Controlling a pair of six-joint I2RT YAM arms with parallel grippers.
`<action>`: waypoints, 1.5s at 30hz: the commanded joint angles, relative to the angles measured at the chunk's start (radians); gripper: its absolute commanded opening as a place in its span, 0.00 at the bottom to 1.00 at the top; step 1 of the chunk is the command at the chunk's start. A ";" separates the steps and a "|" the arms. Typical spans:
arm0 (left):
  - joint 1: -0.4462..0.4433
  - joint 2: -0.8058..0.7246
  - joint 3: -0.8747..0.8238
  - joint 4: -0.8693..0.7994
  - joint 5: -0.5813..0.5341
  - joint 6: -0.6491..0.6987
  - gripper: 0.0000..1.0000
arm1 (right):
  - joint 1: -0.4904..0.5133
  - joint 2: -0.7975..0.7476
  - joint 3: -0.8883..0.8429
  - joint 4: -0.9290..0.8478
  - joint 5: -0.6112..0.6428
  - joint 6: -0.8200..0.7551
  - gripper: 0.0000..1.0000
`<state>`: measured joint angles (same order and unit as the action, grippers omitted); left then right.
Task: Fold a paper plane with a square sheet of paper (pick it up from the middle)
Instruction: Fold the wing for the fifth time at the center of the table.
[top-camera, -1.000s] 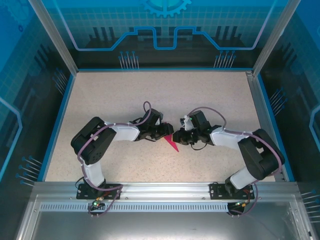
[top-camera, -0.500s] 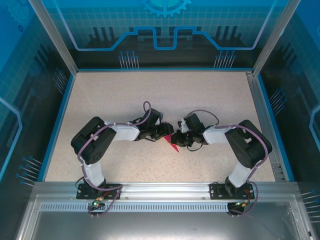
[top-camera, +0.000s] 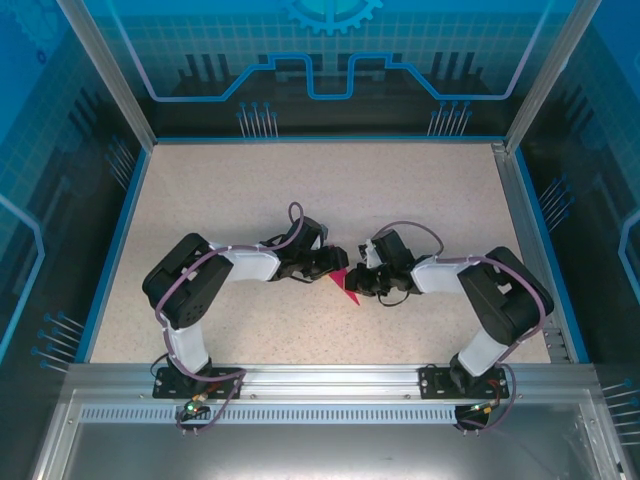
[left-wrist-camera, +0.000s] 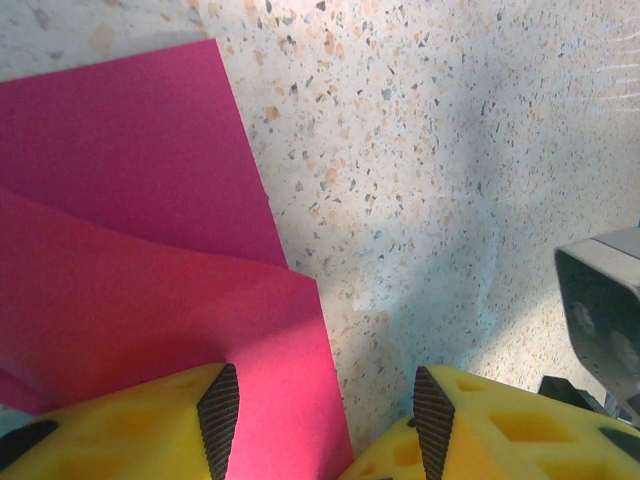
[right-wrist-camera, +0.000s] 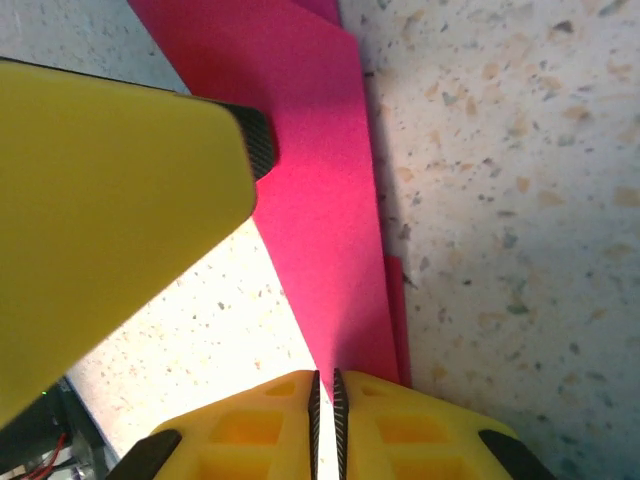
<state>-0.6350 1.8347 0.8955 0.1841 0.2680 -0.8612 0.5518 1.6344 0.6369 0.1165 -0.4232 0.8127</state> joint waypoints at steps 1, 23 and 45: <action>-0.004 0.035 -0.001 -0.049 0.013 0.013 0.54 | 0.014 -0.041 0.004 0.024 -0.027 0.038 0.15; -0.005 0.017 0.008 -0.070 0.010 0.028 0.54 | -0.002 0.072 -0.061 0.024 0.029 0.055 0.13; -0.004 0.018 0.015 -0.068 0.016 0.025 0.54 | 0.002 0.069 0.034 0.051 -0.017 0.055 0.18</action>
<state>-0.6327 1.8355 0.8970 0.1825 0.2676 -0.8574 0.5560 1.6665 0.6502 0.1875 -0.4713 0.8715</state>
